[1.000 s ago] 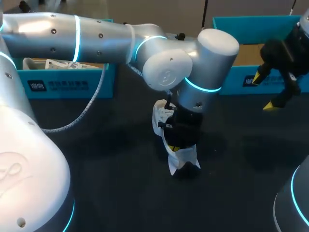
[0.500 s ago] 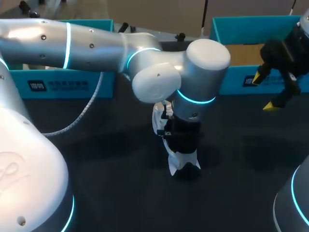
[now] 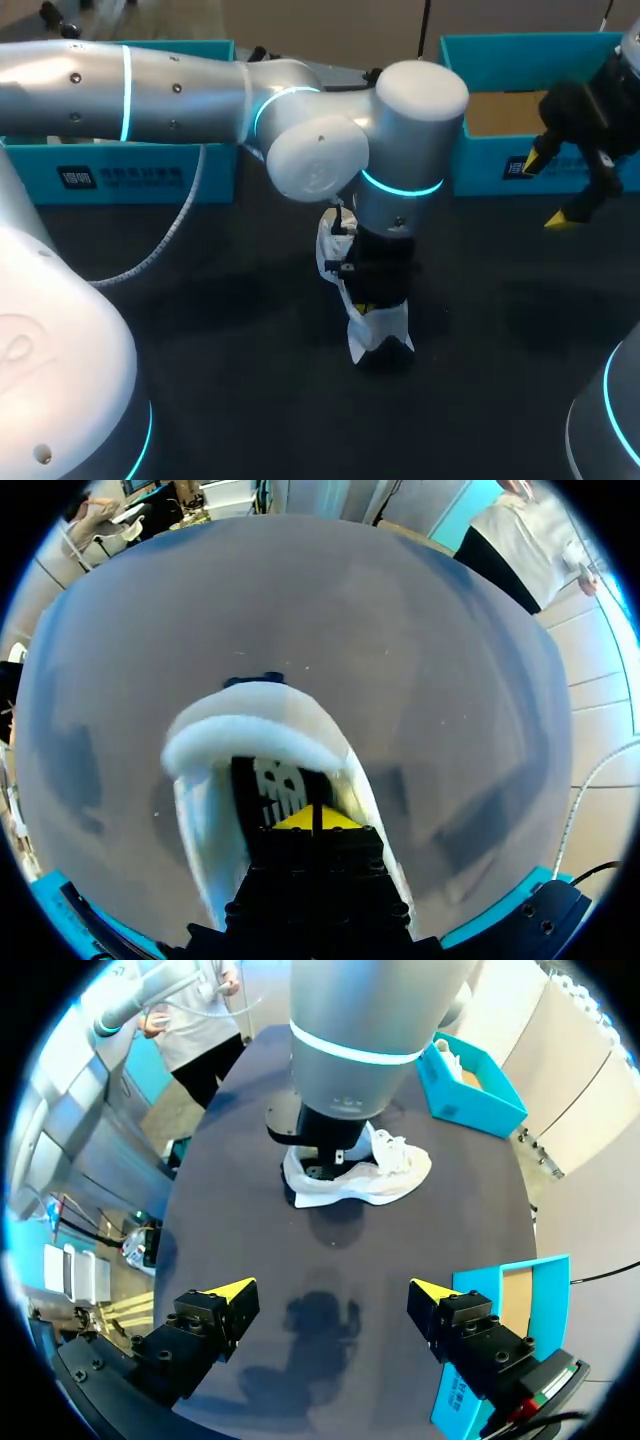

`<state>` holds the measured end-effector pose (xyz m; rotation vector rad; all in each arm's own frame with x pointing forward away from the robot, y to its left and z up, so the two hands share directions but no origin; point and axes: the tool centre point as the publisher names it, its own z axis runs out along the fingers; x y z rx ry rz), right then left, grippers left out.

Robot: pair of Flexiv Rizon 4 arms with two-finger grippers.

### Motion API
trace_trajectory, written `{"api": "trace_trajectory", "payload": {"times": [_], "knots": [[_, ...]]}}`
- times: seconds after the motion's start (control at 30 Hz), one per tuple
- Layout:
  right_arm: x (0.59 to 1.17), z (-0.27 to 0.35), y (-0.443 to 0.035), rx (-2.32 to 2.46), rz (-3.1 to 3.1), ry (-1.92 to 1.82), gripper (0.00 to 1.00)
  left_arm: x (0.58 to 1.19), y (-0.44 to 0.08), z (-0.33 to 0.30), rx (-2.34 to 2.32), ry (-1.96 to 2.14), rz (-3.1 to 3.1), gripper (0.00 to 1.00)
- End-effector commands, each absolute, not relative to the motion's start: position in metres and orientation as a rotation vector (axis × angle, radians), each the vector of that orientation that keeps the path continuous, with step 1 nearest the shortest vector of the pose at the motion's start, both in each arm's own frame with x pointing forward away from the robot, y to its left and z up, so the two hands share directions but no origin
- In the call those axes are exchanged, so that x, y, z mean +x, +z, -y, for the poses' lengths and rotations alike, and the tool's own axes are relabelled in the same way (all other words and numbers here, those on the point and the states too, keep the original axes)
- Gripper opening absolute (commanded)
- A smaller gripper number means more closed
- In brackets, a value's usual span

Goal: Take the shoe out of the shoebox, open the shoe tongue, remove and reinsert the insole, then place the shoe into the shoebox

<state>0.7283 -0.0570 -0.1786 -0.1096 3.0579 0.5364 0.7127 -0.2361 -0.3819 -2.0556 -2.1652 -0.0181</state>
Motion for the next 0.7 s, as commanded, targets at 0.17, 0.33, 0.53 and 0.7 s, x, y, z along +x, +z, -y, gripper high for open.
{"api": "trace_trajectory", "payload": {"times": [0.17,0.33,0.53,0.7], "knots": [[0.730,0.056,-0.179,-0.110,-3.061,0.534,1.00,0.712,-0.381,0.243,-2.061,0.069,2.164,0.00],[0.730,0.056,-0.179,-0.110,-3.061,0.534,1.00,0.706,-0.389,0.255,-2.060,0.172,2.162,0.00],[0.730,0.056,-0.179,-0.110,-3.061,0.534,1.00,0.699,-0.400,0.262,-2.076,0.212,2.178,0.00],[0.730,0.056,-0.179,-0.110,-3.061,0.534,1.00,0.695,-0.413,0.260,-2.095,0.232,2.220,0.00]]}}
